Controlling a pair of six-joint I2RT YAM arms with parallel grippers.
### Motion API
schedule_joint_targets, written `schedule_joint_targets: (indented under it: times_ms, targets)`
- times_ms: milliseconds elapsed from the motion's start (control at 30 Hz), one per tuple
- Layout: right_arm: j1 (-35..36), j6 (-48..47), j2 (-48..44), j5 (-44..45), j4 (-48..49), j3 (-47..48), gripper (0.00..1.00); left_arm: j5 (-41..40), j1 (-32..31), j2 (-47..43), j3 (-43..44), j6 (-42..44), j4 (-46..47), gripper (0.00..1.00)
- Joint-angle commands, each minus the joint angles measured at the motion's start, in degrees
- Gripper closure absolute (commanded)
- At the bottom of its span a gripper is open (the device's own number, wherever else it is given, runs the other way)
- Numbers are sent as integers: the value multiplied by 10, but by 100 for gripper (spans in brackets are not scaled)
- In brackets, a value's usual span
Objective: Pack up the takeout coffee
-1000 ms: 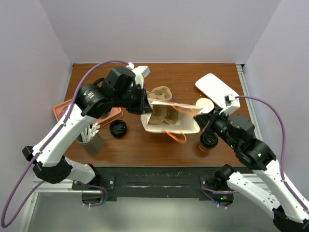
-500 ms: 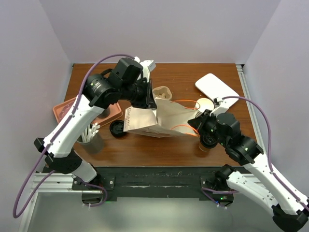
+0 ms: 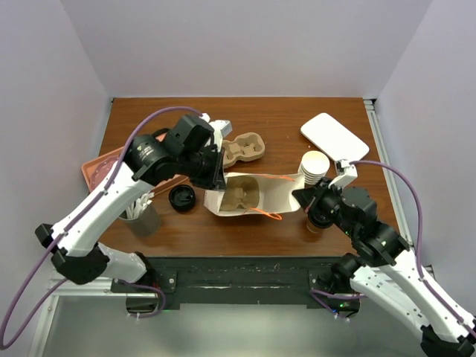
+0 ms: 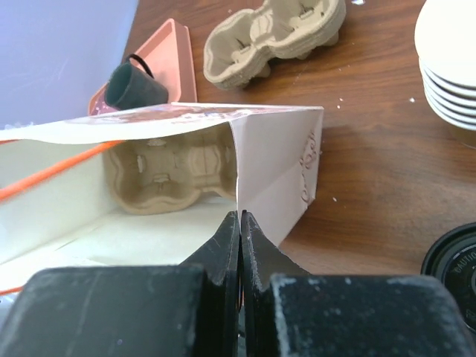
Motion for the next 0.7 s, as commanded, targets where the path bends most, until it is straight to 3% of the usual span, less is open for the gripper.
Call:
schedule_joint_targets:
  times_ms: [0, 33, 133, 233, 300, 333, 400, 500, 567, 633, 667]
  targets:
    - [1, -22, 10, 15, 31, 63, 100, -15, -1, 75, 198, 28, -36, 100]
    - [1, -31, 39, 18, 11, 85, 100, -5, -1, 100, 256, 41, -59, 100]
    - [0, -1, 38, -29, 41, 4, 100, 10, -1, 97, 199, 48, -46, 100]
    - [1, -3, 11, -8, 73, 9, 100, 12, -2, 127, 277, 35, -58, 100]
    - [1, -6, 17, 8, 62, 18, 100, -22, -1, 98, 228, 46, -48, 100]
    - [1, -6, 21, 8, 55, 15, 100, -25, -2, 84, 154, 49, -40, 100]
    - [0, -11, 25, 18, 58, 14, 100, -16, -1, 59, 128, 50, -24, 100]
    - [1, -38, 43, 39, 46, 95, 100, -18, -2, 105, 267, 47, -58, 100]
    - [1, -36, 55, 35, 30, 105, 100, -27, -1, 75, 195, 41, -47, 100]
    - [1, -3, 38, 7, 43, 21, 100, -8, -2, 45, 82, 40, -7, 100]
    - [0, 10, 28, 8, 51, 10, 100, 5, -2, 34, 85, 33, 0, 100]
